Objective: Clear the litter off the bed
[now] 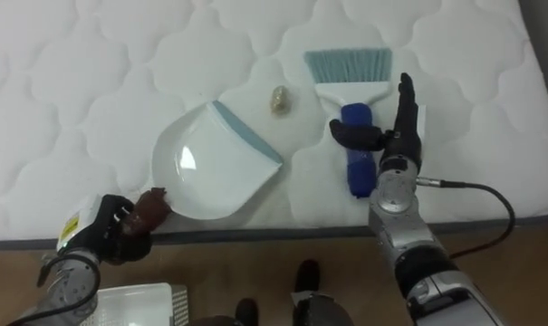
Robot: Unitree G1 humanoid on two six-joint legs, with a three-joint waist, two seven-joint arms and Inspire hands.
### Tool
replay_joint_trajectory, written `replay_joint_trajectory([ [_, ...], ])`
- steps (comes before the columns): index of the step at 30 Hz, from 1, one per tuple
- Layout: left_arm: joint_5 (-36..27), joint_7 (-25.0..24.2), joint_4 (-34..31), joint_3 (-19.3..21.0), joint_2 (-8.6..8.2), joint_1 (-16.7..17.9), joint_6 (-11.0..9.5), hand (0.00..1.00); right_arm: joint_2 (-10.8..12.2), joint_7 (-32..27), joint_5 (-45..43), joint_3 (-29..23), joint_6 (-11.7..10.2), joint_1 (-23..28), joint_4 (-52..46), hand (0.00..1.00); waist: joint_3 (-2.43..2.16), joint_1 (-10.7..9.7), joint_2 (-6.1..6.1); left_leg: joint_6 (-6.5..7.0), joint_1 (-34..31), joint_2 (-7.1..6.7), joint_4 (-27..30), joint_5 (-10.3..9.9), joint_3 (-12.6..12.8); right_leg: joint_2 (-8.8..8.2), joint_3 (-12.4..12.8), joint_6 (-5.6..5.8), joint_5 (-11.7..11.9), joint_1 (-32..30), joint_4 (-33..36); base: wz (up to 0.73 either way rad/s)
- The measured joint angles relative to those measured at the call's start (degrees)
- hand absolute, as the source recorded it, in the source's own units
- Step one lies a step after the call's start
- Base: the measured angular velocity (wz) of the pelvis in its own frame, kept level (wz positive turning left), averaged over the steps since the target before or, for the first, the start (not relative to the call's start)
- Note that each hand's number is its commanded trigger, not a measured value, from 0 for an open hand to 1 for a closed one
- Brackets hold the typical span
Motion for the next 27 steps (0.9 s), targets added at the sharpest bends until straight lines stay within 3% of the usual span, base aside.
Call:
replay_joint_trajectory([
  [6, -0.02, 0.25, 0.02, -1.03, -0.2, 0.33, 0.96, 1.0, 0.3, 0.57, 0.14, 2.48, 0.06, 0.04, 0.29, 0.0, -0.02, 0.02, 0.01, 0.0, 0.59, 0.01, -0.19, 0.0, -0.09, -0.04, -0.26, -0.04, 0.03, 0.61, -0.08, 0.0],
  [10, -0.24, 0.29, -0.19, -2.39, -0.21, 0.54, 0.97, 1.0, 0.28, 2.05, 0.03, 4.69, 0.17, 0.1, 3.49, 0.0, -0.26, -0.19, 0.34, 0.1, 0.67, -0.08, -0.31, 0.12, -0.37, -0.24, -0.58, -0.01, 0.02, 0.88, -0.14, 0.04],
  [17, -0.32, -0.44, -0.21, -3.77, -0.15, -0.1, 1.64, 1.0, 0.13, 4.62, 0.34, 4.99, 1.9, 0.29, 10.34, 0.0, -0.31, -0.12, 0.42, 0.17, 0.05, -0.25, -0.56, 0.38, -1.13, -0.51, -1.16, 0.13, 0.01, 0.86, -0.71, 0.05],
  [27, -0.15, -1.4, -0.68, -4.09, -0.25, -0.26, 1.9, 1.0, -0.23, 5.48, -5.38, 4.9, 1.92, 0.18, 14.64, 0.0, -0.45, -0.08, 0.69, 0.17, -0.37, -0.25, -0.43, 0.56, -2.09, -0.83, -2.64, 0.19, 0.18, 1.09, -1.21, 0.07],
])
